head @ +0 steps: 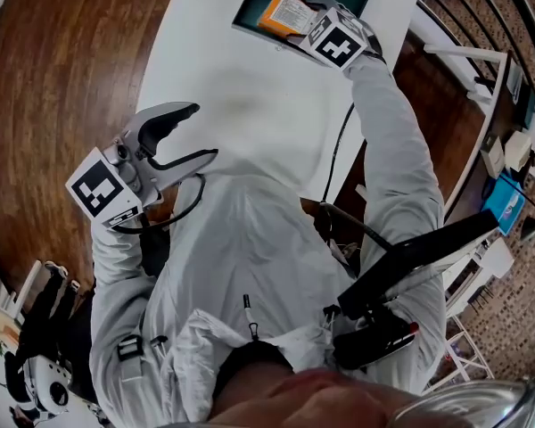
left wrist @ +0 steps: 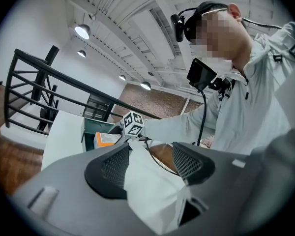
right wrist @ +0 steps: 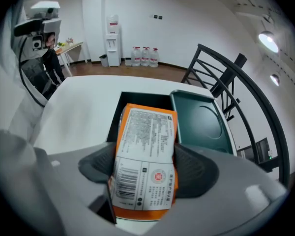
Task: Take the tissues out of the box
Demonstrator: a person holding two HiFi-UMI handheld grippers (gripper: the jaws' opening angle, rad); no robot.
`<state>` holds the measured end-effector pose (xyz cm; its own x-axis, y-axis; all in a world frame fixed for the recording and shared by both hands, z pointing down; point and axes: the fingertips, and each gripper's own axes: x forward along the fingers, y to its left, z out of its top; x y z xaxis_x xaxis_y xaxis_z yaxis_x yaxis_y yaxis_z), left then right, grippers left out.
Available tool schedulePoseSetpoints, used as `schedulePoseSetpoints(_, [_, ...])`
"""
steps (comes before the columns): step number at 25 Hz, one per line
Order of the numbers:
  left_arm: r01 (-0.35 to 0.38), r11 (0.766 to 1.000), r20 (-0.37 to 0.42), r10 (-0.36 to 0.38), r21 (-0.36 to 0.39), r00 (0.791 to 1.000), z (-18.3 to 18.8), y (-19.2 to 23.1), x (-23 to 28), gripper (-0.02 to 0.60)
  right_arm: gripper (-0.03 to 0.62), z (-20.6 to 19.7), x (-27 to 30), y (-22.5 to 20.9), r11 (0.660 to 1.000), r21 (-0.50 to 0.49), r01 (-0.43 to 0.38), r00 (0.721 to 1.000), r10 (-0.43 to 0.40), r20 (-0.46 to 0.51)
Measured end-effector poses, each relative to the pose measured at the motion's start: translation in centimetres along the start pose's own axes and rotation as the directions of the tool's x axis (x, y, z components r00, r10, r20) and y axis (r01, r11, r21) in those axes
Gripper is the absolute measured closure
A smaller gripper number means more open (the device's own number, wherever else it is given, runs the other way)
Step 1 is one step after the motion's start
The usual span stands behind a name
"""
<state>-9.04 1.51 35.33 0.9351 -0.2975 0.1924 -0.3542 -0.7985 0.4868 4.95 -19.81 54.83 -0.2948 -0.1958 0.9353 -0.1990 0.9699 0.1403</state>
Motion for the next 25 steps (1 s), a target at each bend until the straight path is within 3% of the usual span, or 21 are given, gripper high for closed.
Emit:
schedulePoseSetpoints(5, [0.001,1.000,0.004,-0.001,0.030,1.000,0.2,-0.4,0.0,0.302,0.249,0.3,-2.0,-0.3,0.998,-0.064,0.027,1.000,-0.027,0.003])
schedulePoseSetpoints(9, [-0.006,0.999,0.006,0.005,0.040,1.000,0.3,-0.4,-0.5,0.302,0.249,2.6,-8.0,-0.4,0.991,-0.091,0.095,0.990,-0.085,0.109])
schedulePoseSetpoints(13, [0.002,0.999,0.006,-0.003,0.046,1.000,0.3,-0.7,-0.5,0.302,0.249,5.6,-16.8,2.8,0.981,-0.134,0.139,0.963,-0.102,0.251])
schedulePoseSetpoints(16, [0.015,0.999,-0.001,-0.015,0.051,1.000,0.3,-1.4,-0.3,0.302,0.249,5.6,-19.4,6.9,0.976,-0.162,0.142,0.962,-0.098,0.253])
schedulePoseSetpoints(21, [0.029,0.998,-0.004,-0.029,0.052,1.000,0.2,-2.4,-0.3,0.302,0.248,2.1,-14.3,12.9,0.992,-0.130,-0.001,0.988,0.021,0.153])
schedulePoseSetpoints(25, [0.031,0.998,-0.014,-0.030,0.054,0.999,-0.2,-2.8,0.6,0.302,0.248,-1.0,-7.7,15.0,0.991,-0.088,-0.097,0.991,0.104,0.081])
